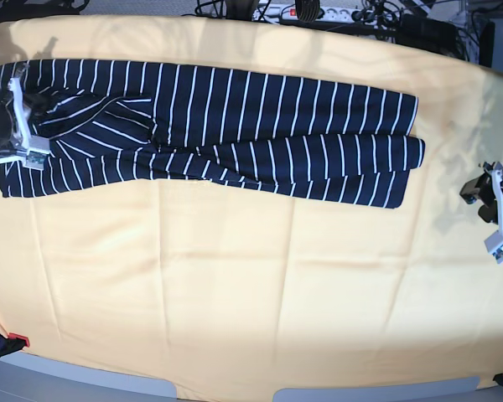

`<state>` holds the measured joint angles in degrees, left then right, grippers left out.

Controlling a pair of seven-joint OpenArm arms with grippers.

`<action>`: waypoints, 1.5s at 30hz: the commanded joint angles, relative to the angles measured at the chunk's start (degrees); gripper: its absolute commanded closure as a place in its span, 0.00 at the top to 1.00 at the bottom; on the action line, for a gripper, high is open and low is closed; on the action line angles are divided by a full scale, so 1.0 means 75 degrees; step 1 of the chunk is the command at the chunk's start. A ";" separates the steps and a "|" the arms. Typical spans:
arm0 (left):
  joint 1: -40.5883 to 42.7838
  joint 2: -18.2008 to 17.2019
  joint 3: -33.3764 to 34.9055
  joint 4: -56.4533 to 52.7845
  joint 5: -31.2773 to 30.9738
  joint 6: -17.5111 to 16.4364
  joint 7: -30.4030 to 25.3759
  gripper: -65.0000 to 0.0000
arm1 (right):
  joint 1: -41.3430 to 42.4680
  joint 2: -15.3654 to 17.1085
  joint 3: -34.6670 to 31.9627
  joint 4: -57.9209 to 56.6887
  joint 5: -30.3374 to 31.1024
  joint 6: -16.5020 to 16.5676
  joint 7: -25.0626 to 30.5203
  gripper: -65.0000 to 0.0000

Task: Fold the T-shirt properly
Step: 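Press the sleeve end flat with the right gripper, swing left arm away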

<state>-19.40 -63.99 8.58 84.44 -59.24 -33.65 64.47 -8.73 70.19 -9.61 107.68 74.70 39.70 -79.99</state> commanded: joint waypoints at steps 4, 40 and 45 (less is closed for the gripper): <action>-0.0230 -0.0286 -0.0105 0.0076 -0.0137 -0.0026 -0.0082 0.54 | 0.0087 0.0615 0.0099 0.0061 0.0073 0.0040 -0.0002 0.00; -0.0233 -0.0551 -0.0105 0.0076 -0.0102 -0.0029 -0.0085 0.54 | -0.1247 0.0402 0.0087 -0.0023 -0.0166 0.0040 -0.0002 0.00; -0.0233 -0.0551 -0.0105 0.0076 -0.0099 -0.0032 -0.0085 0.54 | -0.1239 0.0513 0.0087 0.0093 0.0262 0.0040 -0.0002 0.08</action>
<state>-19.99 -66.37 8.58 84.55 -59.55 -33.65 64.45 -18.61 72.25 -9.69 107.66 76.07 39.72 -79.75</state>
